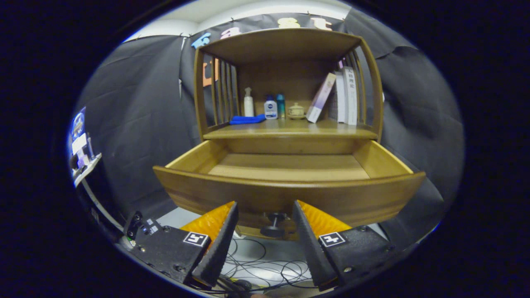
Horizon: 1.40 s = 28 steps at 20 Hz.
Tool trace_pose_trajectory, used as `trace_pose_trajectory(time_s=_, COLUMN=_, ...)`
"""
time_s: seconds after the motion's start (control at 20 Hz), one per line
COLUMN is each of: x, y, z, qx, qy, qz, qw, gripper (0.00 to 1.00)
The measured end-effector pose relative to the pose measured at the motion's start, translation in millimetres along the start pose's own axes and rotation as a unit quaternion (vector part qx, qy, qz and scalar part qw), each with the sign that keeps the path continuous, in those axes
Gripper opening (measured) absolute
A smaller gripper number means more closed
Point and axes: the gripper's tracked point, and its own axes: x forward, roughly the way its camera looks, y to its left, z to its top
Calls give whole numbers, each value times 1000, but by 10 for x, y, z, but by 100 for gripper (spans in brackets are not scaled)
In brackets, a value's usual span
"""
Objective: Pull open the drawer, take out the items inside it, and place them on the countertop above the cabinet.
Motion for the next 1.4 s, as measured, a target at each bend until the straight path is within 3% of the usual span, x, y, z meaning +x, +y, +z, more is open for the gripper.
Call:
trace_pose_trajectory(time_s=0.3, x=200, y=-49, z=666, qx=-17, qy=38, qz=13, qw=999, gripper=90)
trace_pose_trajectory(time_s=0.65, x=856, y=-96, z=687, qx=-27, qy=160, qz=26, qw=986, gripper=90)
trace_pose_trajectory(time_s=1.05, x=1330, y=-183, z=235, qx=-18, qy=306, qz=6, qw=952, gripper=90)
trace_pose_trajectory(time_s=1.4, x=1565, y=-304, z=-256, qx=18, qy=431, qz=-27, qw=902, gripper=86)
